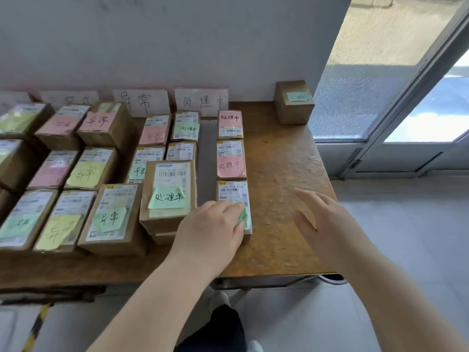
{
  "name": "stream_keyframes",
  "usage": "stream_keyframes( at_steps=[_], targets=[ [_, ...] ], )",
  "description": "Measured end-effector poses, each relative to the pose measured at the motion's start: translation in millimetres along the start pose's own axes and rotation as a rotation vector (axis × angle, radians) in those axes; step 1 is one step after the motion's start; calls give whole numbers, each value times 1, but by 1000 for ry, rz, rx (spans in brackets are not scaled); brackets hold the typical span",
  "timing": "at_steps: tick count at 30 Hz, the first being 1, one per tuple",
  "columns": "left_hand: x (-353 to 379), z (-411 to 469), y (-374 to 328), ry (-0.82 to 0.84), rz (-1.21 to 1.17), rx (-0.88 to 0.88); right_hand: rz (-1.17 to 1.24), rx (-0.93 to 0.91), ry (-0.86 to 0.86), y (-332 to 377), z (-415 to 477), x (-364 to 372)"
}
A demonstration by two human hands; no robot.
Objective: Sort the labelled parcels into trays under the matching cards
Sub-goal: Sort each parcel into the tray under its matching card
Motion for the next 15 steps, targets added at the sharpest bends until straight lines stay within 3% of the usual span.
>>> stream_keyframes(
  at_steps=[15],
  targets=[
    [27, 134, 3, 94, -7, 30, 22, 164, 42, -56, 88, 5]
  ],
)
Point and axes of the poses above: each hand's wrist, its own z-axis towards the middle knuckle, its own x-axis out of the palm, y = z × x, the point moved 9 cm from there along z, towards the middle knuckle, and after that the axes turned 2 degrees about -z, right-handed, at the moved point
